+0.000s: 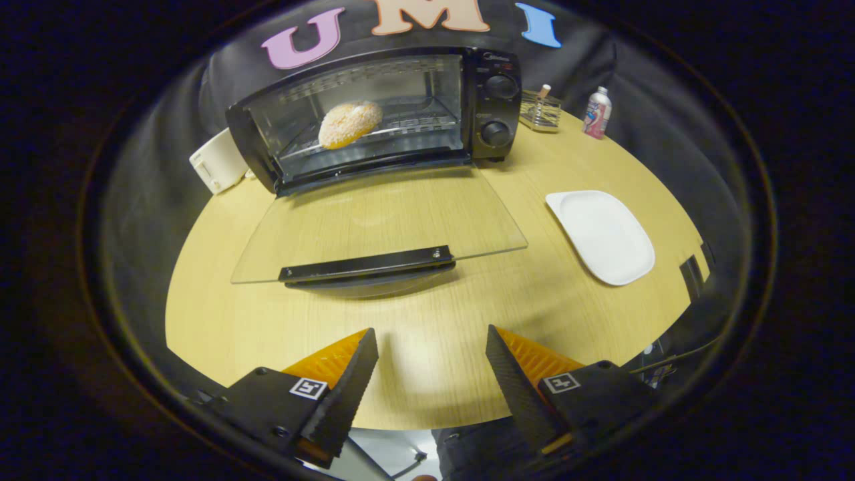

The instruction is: Open the toaster oven, put the food inside, and close the toaster oven door.

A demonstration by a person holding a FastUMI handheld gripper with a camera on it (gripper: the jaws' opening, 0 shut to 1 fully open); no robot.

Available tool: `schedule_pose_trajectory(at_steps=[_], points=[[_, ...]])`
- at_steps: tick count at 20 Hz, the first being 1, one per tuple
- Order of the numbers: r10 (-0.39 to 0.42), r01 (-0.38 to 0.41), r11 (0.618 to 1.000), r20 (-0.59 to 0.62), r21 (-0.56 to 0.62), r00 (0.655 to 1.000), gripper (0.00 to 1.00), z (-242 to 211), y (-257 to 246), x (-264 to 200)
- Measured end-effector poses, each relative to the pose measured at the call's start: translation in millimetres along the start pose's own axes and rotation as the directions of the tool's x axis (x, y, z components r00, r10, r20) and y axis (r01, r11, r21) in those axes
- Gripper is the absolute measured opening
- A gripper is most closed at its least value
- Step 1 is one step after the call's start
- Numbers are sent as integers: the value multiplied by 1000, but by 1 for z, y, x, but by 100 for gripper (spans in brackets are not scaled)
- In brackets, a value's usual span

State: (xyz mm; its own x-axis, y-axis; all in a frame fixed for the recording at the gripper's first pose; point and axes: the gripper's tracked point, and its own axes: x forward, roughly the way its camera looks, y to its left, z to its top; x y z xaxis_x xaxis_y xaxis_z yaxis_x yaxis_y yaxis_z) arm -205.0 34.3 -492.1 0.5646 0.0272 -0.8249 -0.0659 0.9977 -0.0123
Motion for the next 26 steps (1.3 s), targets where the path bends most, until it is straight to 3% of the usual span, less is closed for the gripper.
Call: schedule_pose_trajectory(at_steps=[13, 20, 26], points=[[0, 1, 999, 30, -35, 1000, 99, 27, 8, 22], [11, -4, 996, 77, -88, 997, 99, 42, 9, 6], [56, -46, 997, 175, -59, 983, 99, 76, 15, -17]])
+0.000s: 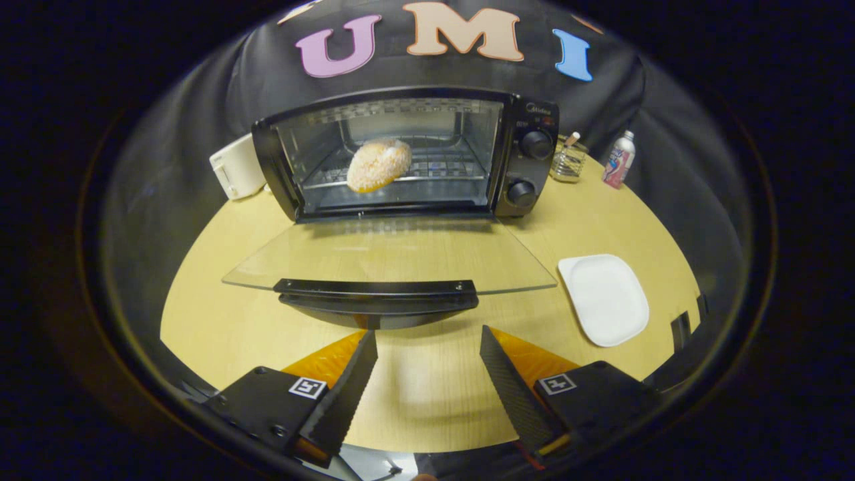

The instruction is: Open the toaster oven, put the food inside, and close the toaster oven door.

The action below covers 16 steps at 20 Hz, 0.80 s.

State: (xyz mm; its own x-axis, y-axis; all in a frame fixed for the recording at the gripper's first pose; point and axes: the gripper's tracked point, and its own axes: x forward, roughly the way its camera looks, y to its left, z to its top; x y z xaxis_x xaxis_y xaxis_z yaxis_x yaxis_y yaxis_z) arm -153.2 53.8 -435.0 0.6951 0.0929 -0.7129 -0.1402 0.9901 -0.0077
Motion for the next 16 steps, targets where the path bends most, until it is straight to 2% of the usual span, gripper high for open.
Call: schedule_pose_trajectory(at_steps=[9, 16], points=[[33, -43, 998, 182, 52, 983, 99, 103, 18, 2], [48, -74, 992, 239, 101, 970, 99, 146, 28, 20]])
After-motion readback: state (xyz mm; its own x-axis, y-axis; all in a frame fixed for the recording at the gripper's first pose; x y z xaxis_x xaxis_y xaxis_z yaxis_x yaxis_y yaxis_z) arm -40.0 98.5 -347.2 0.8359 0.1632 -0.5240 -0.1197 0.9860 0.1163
